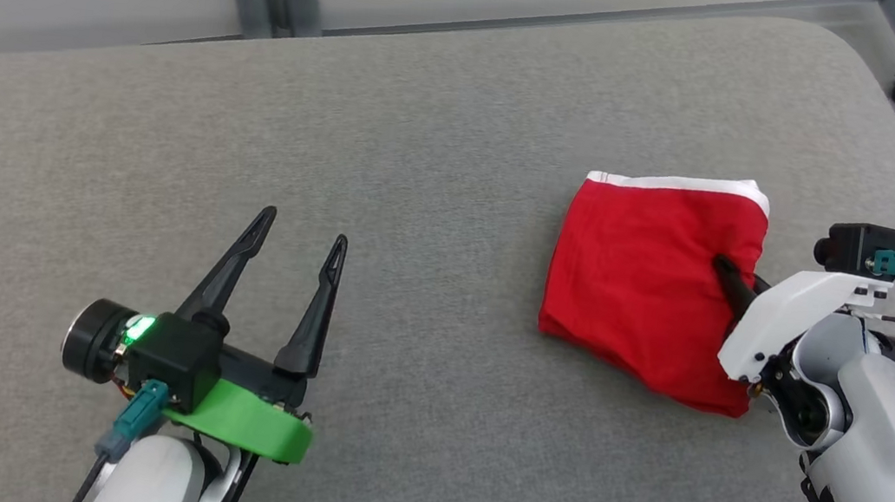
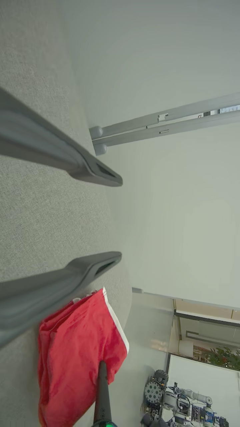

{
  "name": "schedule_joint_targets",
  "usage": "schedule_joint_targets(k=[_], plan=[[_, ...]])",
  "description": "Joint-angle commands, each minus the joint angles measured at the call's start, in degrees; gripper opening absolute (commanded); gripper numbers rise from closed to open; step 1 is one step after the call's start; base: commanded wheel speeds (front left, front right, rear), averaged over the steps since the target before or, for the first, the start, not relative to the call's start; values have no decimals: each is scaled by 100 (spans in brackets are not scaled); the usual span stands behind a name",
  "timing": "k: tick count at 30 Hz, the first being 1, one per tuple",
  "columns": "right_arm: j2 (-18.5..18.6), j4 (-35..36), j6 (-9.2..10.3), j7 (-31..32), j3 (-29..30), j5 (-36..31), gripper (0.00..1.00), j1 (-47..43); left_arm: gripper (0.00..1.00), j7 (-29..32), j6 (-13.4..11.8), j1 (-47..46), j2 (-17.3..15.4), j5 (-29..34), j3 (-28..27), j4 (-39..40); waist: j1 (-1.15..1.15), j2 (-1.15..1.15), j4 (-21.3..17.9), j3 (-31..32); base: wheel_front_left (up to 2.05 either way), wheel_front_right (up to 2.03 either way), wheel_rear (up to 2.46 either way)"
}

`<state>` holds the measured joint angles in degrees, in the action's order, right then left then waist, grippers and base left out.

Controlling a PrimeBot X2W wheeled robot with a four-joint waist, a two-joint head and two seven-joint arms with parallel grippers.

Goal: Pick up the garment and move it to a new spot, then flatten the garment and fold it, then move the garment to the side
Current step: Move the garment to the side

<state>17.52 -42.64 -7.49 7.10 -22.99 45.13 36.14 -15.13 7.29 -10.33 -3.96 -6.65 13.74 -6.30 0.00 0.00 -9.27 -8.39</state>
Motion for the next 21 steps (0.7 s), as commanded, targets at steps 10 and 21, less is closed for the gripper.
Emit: schedule_joint_targets(k=[10, 21], plan=[[200, 179, 0, -362, -88, 191, 0, 330, 100, -2, 26, -306, -246, -61, 307, 20, 0, 0, -599, -611, 0, 0, 0], [1473, 555, 1, -225, -963, -122, 0, 1227, 100, -2, 27, -940, -552, -25, 471, 79, 0, 0, -96, -1798, 0, 0, 0]])
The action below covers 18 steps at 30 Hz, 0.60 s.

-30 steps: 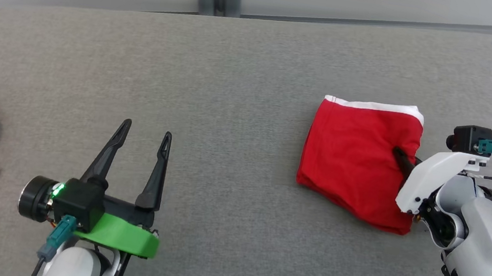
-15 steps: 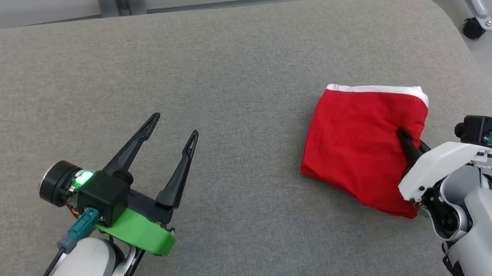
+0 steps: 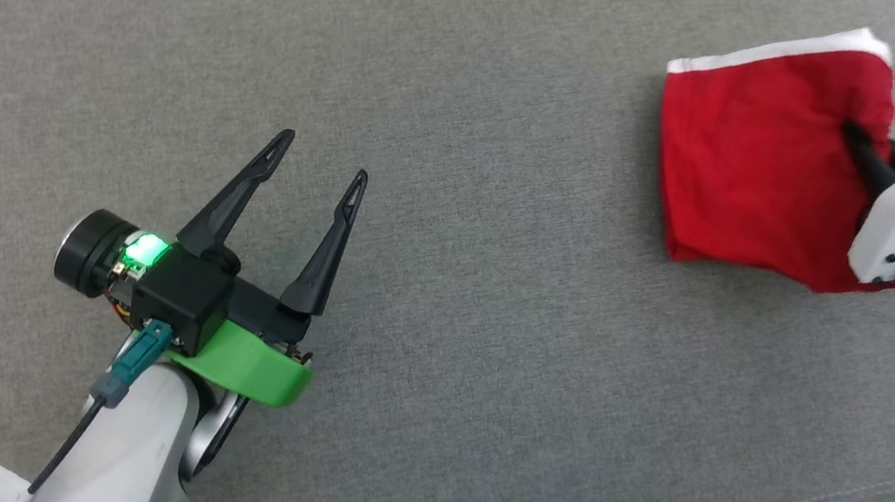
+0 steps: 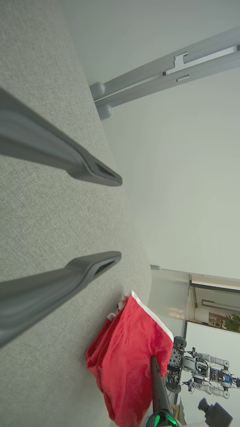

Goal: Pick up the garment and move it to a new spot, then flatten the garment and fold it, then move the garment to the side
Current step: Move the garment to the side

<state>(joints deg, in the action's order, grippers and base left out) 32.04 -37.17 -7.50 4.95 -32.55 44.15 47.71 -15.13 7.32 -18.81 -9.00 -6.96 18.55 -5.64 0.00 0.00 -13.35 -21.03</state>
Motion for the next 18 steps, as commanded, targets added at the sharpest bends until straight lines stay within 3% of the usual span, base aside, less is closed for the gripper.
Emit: schedule_joint_targets(k=[1, 5, 9, 13, 18], plan=[[196, 36, 2, -1, -142, -84, 0, 183, 100, -2, 24, -144, -52, 2, 1, 17, 0, 0, 373, -639, 0, 0, 0], [835, -55, 3, -14, -514, -123, 0, 599, 100, -2, 19, -277, -70, 16, 26, 56, 0, 0, 583, -949, 0, 0, 0], [1217, -237, 3, -56, -788, -96, 0, 923, 100, -2, -18, -321, -90, 10, -23, 92, 0, 0, 701, -1092, 0, 0, 0], [1438, -602, 4, -134, -1012, -254, 0, 1261, 100, -2, -28, -346, -68, -22, -46, 108, 0, 0, 773, -1147, 0, 0, 0], [1345, -1322, 4, -440, -1069, -522, 0, 1598, 100, -2, -27, -362, -27, -32, -38, 101, 0, 0, 839, -1114, 0, 0, 0]])
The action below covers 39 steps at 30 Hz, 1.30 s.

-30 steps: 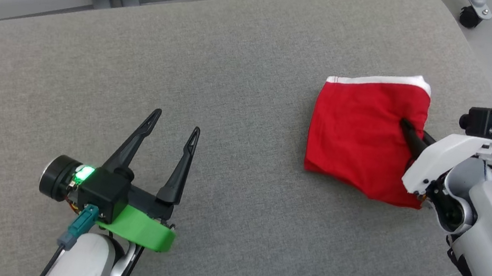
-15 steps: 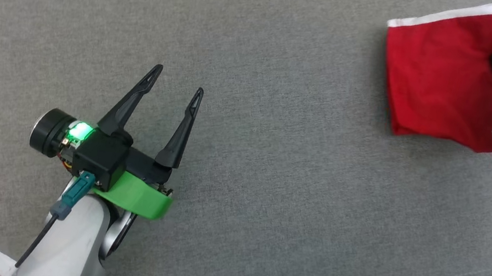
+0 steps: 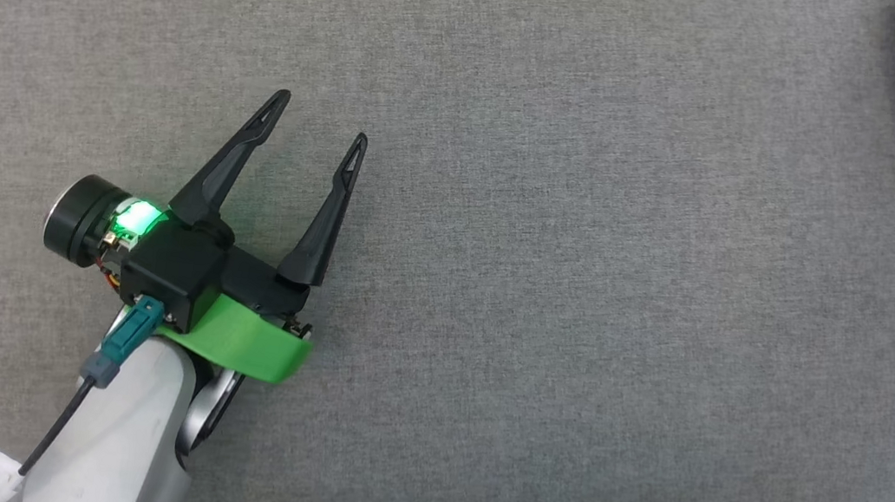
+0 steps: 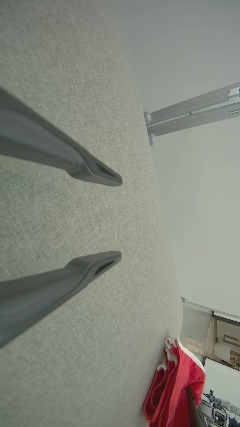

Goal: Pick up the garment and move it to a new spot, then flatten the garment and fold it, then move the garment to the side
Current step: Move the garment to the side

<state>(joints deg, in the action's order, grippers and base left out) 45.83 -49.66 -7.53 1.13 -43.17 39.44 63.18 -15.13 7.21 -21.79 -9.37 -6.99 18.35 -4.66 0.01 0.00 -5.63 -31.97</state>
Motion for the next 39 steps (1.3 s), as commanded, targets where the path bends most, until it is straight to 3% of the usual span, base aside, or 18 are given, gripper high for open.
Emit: schedule_joint_targets(k=[1, 2, 3, 4, 10, 15, 23, 27, 34, 39], plan=[[-75, -248, 8, -132, 23, -102, 4, 119, 100, -2, -20, -41, 14, -46, -37, -2, -1, 0, 74, 17, 0, 0, 0], [-115, -396, 8, -170, 44, -157, 26, 159, 100, -2, -21, -18, 15, -56, -51, -16, -1, 0, 78, 54, 0, 0, 0], [-174, -574, 8, -220, 54, -219, 80, 186, 100, -2, -23, 17, 28, -64, -63, -31, -1, 0, 79, 110, 0, 0, 0], [-222, -695, 8, -275, 80, -262, 100, 216, 100, -2, -17, 47, 33, -70, -74, -46, -1, 0, 79, 155, 0, 0, 0], [-546, -1378, 8, -651, 189, -514, 100, 265, 100, -2, -13, 242, 96, -160, -163, -107, -1, 0, 63, 703, 0, 0, 0], [-932, -1174, 8, -1165, 246, -384, 100, -67, 100, -2, -100, 524, 138, -228, -394, -61, -1, 0, 35, 1321, 0, 0, 0], [-1205, 26, 8, -1584, 348, -181, 100, -877, 100, -2, -323, 1094, 169, -297, -897, 82, -1, 0, 6, 2368, 0, 0, 0], [-1297, 666, 8, -1629, 700, -99, 100, -1462, 100, -1, -423, 1379, 196, -361, -1110, 20, -1, 0, 29, 2774, 0, 0, 0], [-1695, 1990, 7, -1634, 1953, -315, 100, -2897, 100, -2, -600, 1768, 266, -366, -1396, -131, -1, 0, 85, 3181, 0, 0, 0], [-2098, 2647, 8, -1632, 2627, -679, 100, -3944, 100, -2, -578, 1873, 336, -373, -1469, -285, -1, 0, 144, 3228, 0, 0, 0]])
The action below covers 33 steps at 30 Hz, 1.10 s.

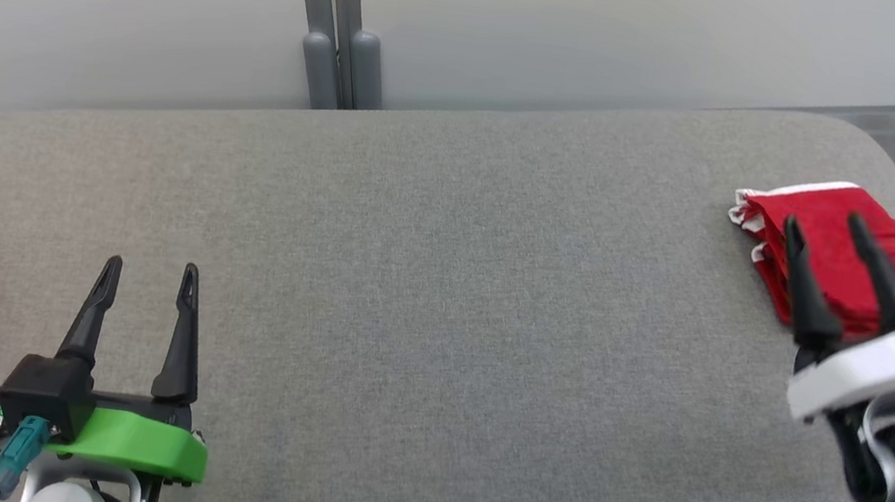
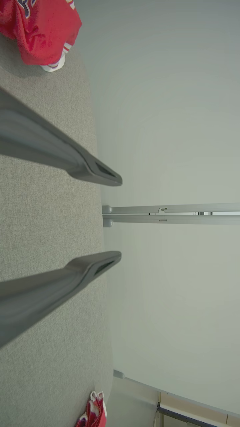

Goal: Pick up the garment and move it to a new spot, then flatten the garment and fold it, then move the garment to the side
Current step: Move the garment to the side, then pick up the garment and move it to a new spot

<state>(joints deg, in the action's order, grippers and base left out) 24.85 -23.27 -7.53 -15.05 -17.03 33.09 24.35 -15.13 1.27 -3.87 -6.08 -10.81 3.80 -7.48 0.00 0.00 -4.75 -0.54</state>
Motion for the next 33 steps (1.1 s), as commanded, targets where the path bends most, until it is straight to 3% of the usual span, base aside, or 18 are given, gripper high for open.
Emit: schedule_joint_targets(k=[1, 9, 15, 33], plan=[[-87, 138, 7, -15, 132, -128, 100, -260, 100, -2, 20, 93, 27, 9, -34, -45, 0, 0, 68, 91, 0, 0, 0], [-749, 633, 7, -16, 795, -492, 100, -1399, 100, -2, 70, 143, 135, 19, -137, -268, 0, 0, 122, 96, 0, 0, 0], [-1054, 775, 7, -16, 1144, -840, 100, -1739, 100, -2, 121, 131, 192, 96, -164, -326, 0, 0, 133, 74, 0, 0, 0], [-1070, 908, 6, -16, 1061, -1129, 100, -1711, 100, -2, 188, 100, 269, 249, -266, -397, 0, 0, 252, 116, 0, 0, 0]])
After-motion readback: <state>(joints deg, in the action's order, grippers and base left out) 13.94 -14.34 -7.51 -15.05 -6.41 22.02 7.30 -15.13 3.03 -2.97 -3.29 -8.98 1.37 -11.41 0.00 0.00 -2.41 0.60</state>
